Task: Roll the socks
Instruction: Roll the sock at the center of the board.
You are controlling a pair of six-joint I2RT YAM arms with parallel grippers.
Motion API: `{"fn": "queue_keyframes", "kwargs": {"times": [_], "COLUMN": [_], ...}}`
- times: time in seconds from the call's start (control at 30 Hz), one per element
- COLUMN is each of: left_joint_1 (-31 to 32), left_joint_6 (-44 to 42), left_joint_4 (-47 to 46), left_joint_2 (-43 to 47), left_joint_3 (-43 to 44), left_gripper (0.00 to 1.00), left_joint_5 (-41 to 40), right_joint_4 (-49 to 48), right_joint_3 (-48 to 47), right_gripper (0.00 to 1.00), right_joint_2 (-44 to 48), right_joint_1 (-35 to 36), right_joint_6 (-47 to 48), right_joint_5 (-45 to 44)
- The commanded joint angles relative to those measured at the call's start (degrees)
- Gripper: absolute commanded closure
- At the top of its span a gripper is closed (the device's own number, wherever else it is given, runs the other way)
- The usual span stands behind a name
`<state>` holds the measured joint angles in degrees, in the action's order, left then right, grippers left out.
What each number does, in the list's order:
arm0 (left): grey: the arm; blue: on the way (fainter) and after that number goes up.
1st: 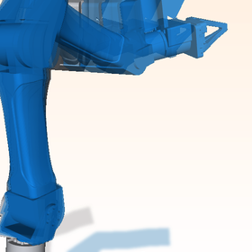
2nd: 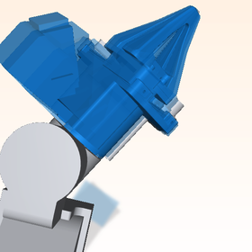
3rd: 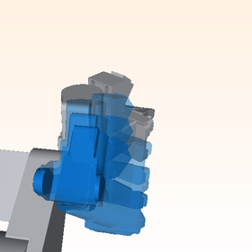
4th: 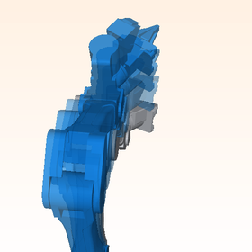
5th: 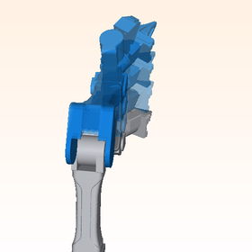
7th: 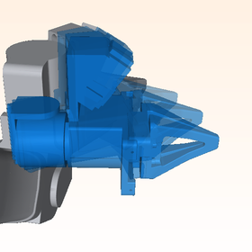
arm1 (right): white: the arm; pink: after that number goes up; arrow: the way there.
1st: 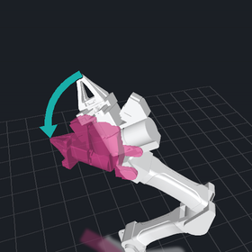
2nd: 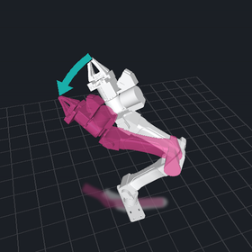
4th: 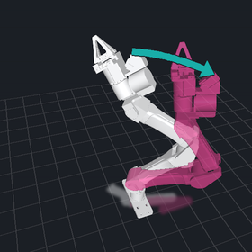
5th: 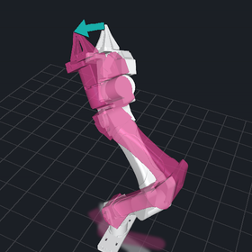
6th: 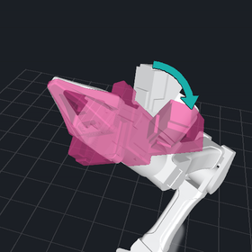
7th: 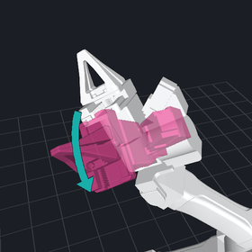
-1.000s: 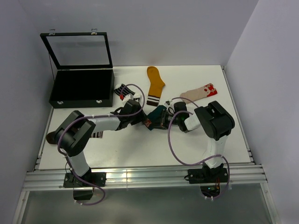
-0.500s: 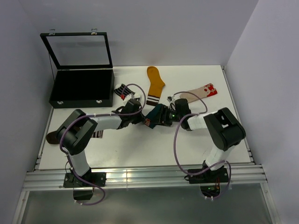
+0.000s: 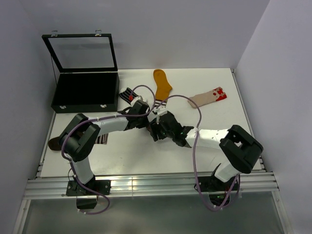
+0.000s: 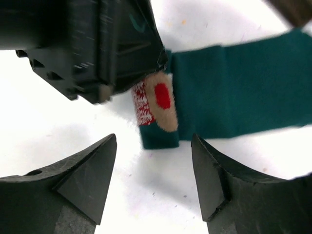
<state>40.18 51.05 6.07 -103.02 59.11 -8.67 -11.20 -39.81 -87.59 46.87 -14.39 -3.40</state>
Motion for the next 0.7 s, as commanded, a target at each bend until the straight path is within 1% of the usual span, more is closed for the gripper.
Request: {"fn": "queue_keyframes", "kwargs": {"times": [0.0,0.1,0.2,0.4,0.63,0.67], "left_joint_1": [-0.1,-0.1,-0.1,-0.1,-0.1,-0.1], "left_joint_6": [-3.4,-3.8,-4.0,-4.4,-4.5,-4.5], "left_joint_4": [3.6,3.9,4.0,4.0,4.0,4.0], "left_joint_2": [-1.0,-1.2,-1.4,-1.7,-1.7,-1.8], "left_joint_3": [2.3,2.5,2.8,3.0,3.0,2.9], "left_gripper": [0.99,0.99,0.99,0.99,0.99,0.99], "left_joint_5": [-0.9,-0.6,-0.3,0.1,0.6,0.7], "right_joint_4": [0.8,-1.6,-3.5,-6.5,-8.7,-9.1], "right_joint_3": [-3.2,-3.1,-3.1,-3.5,-4.4,-4.5], "right_gripper": [0.31,0.33,0.34,0.36,0.39,0.4], "right_joint_2": [-0.8,-1.4,-1.9,-5.1,-11.4,-12.0], "right_joint_1": [3.7,7.3,9.2,9.7,9.6,9.6], "right_joint_6": [7.8,10.1,11.4,12.5,12.8,12.8], "right_joint_5": [-12.5,-16.1,-16.2,-14.8,-14.6,-14.7]}}
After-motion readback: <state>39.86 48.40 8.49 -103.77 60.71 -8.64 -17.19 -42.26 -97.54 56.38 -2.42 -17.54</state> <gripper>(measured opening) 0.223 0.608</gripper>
